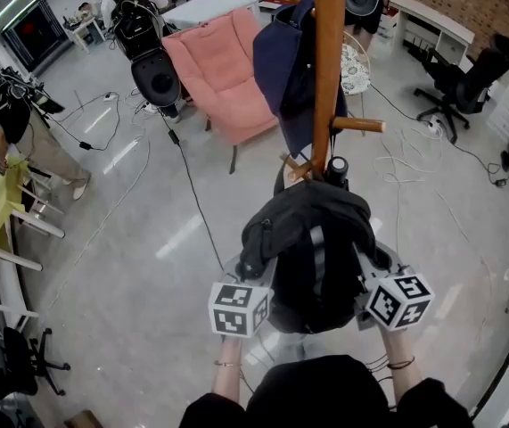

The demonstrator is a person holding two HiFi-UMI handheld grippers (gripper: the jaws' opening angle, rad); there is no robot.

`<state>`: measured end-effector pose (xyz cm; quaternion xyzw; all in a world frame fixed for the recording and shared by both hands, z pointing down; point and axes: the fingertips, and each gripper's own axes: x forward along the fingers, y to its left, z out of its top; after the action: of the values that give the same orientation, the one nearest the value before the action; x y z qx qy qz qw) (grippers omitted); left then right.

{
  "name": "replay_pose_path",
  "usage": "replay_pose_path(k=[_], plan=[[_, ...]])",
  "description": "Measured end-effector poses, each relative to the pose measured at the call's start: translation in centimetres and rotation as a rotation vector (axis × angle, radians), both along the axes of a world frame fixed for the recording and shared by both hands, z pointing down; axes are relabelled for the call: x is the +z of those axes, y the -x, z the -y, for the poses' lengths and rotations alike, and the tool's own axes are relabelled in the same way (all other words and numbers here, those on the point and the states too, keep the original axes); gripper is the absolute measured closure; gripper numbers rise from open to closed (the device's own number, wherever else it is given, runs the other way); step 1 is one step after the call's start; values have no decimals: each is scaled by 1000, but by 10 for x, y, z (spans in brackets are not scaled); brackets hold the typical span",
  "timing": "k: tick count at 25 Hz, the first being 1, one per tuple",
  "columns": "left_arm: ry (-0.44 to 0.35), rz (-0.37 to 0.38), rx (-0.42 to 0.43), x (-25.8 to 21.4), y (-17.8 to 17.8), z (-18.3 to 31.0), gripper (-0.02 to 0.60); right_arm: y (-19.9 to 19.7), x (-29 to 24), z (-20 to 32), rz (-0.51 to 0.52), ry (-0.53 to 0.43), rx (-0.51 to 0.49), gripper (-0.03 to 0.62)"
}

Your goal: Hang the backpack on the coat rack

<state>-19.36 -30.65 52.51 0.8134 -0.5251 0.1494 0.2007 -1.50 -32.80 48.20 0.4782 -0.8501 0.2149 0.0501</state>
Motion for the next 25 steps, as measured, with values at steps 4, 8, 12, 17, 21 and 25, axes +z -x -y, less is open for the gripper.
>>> replay_pose_path(k=[4,8,12,17,21,25], plan=[[18,-3,5,9,-4,5,465,-4,7,3,-5,13,5,559],[30,-5,11,15,-6,5,465,-7,13,3,-10,21,10,559],[47,-3,15,28,-5,7,465,-7,25,5,-16,28,17,559],[63,5,11,36,-6,9,465,-9,35,7,-27,39,19,559],[61,4,1,40,-5,12,462,-9,38,9,-39,26,13,559],[59,4,-5,46,-5,15,462,-11,43,11,-66,6,9,559]])
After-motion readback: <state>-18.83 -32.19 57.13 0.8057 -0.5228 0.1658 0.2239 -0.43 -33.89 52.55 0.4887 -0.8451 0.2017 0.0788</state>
